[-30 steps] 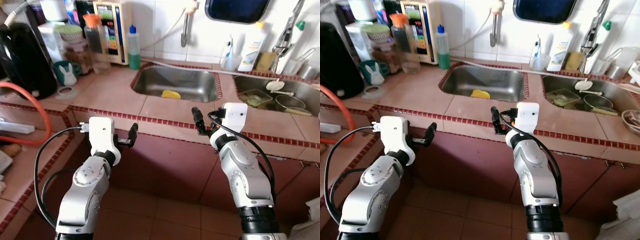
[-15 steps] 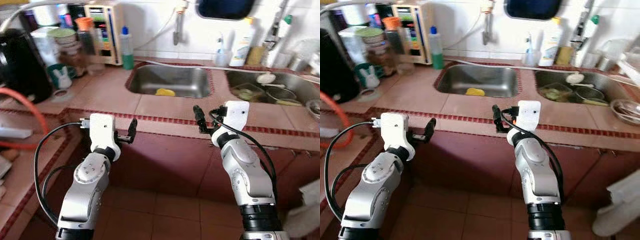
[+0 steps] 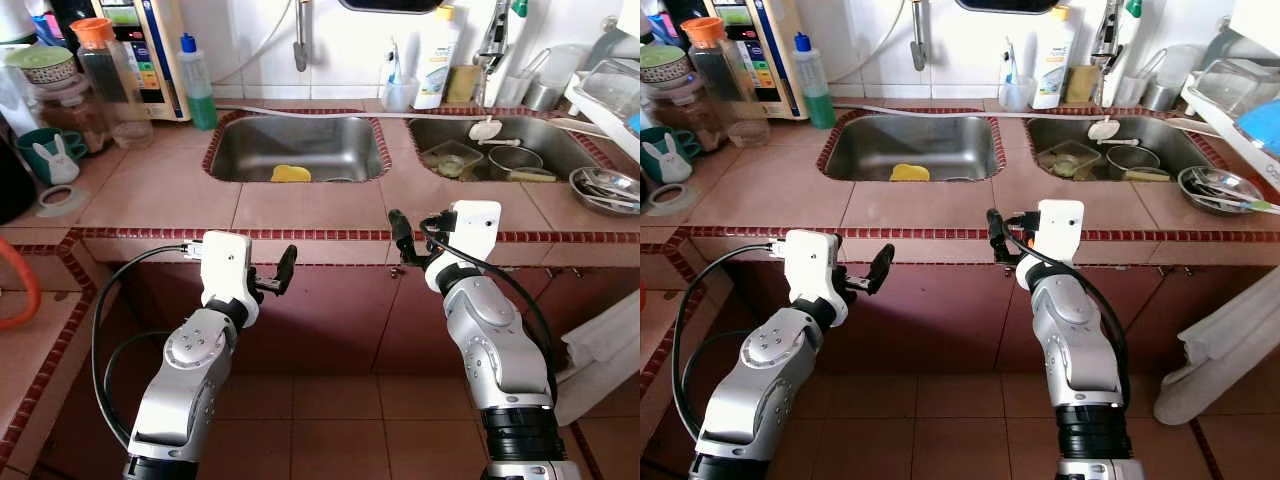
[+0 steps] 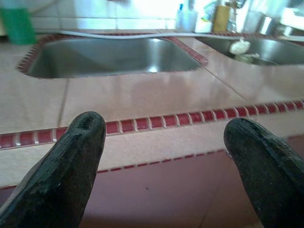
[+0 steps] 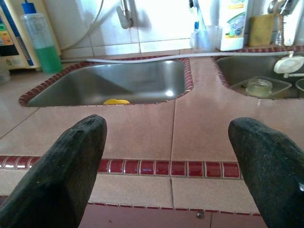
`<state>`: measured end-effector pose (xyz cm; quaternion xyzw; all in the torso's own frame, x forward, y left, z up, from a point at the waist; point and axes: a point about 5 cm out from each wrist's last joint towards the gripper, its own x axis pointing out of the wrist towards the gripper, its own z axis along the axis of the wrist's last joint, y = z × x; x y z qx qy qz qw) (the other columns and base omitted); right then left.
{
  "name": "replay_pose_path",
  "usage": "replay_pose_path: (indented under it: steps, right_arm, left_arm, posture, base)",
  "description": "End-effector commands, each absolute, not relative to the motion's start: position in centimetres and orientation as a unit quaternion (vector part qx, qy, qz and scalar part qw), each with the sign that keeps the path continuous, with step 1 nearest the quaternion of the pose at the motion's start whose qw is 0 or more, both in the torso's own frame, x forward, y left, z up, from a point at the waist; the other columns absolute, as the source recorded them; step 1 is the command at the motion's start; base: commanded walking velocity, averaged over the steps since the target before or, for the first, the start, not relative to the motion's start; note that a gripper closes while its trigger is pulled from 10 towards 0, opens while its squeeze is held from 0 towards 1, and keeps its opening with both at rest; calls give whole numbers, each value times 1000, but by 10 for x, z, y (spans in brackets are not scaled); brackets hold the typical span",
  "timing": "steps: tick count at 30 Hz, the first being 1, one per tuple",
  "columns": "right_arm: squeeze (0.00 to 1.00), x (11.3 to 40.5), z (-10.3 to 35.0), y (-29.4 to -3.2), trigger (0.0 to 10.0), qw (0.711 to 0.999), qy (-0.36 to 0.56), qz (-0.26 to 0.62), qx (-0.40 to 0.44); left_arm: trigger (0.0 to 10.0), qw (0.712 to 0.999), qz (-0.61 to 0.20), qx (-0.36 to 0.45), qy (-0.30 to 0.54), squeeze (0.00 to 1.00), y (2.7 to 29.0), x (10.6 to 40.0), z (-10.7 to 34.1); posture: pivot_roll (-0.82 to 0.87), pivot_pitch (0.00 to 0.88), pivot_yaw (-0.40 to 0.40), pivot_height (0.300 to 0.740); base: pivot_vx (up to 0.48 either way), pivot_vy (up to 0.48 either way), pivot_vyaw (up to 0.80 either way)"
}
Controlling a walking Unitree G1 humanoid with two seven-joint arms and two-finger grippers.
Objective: Kitchen organization
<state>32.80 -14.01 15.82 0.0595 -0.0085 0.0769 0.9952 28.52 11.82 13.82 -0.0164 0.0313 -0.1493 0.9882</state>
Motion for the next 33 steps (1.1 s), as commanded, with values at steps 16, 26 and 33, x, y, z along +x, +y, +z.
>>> replay_pose_path:
  steps: [16,26,33]
  right_arm:
    - [0,326,155,-138,10000,995,4,75,62]
    - [0,326,154,-139,10000,995,5,73,63]
    - [0,326,155,-139,10000,995,6,72,64]
  left_arm:
    - [10000,983,-179,-6,44,0,114,277,131]
    - [10000,984,-173,-8,46,0,115,278,130]
    - [10000,984,-173,-10,44,0,115,278,130]
  posture:
    - [36,0,8,740]
    - [33,0,8,740]
    - [31,0,8,740]
  base:
    - [0,0,-763]
    - [0,0,-763]
    - [0,0,-763]
